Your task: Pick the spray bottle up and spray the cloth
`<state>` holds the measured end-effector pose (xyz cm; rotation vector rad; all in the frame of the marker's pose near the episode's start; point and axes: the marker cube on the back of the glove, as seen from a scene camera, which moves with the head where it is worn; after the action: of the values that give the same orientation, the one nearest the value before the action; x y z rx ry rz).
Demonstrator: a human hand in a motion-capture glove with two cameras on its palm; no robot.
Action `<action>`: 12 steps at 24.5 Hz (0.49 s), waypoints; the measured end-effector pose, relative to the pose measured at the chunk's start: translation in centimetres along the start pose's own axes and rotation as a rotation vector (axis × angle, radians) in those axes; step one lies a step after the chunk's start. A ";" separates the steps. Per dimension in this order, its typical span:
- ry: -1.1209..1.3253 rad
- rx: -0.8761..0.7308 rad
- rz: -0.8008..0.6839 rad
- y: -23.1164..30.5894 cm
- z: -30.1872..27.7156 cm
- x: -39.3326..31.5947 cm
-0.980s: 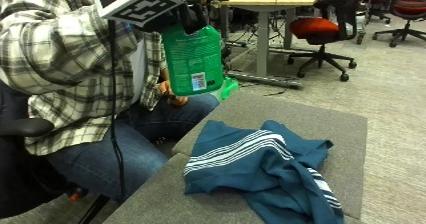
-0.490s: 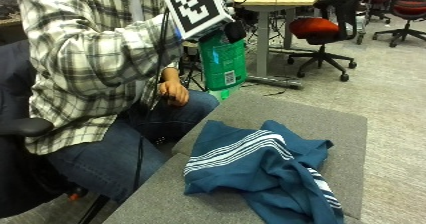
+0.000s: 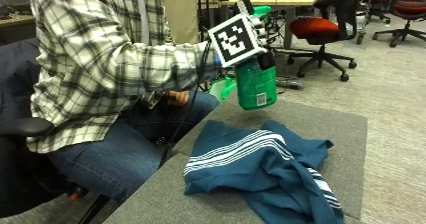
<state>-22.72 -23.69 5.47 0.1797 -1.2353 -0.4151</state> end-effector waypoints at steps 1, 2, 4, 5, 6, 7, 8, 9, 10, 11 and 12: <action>0.012 0.008 0.001 -0.4 0.6 0.9; 0.021 0.017 0.003 -0.8 1.0 1.8; 0.032 0.033 0.013 -1.4 1.7 3.6; 0.033 0.036 0.020 -1.4 1.9 4.3; 0.031 0.034 0.027 -1.4 2.1 4.9; 0.027 0.027 0.033 -1.2 2.3 5.3; 0.023 0.018 0.037 -1.1 2.5 5.5; 0.019 0.012 0.041 -0.9 2.6 5.7; 0.014 0.009 0.046 -0.9 2.6 5.8; 0.006 0.005 0.054 -0.9 2.6 5.9; -0.003 -0.004 0.065 -0.9 2.5 5.9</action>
<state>-23.70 -26.70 11.17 0.1350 -1.2399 -0.3618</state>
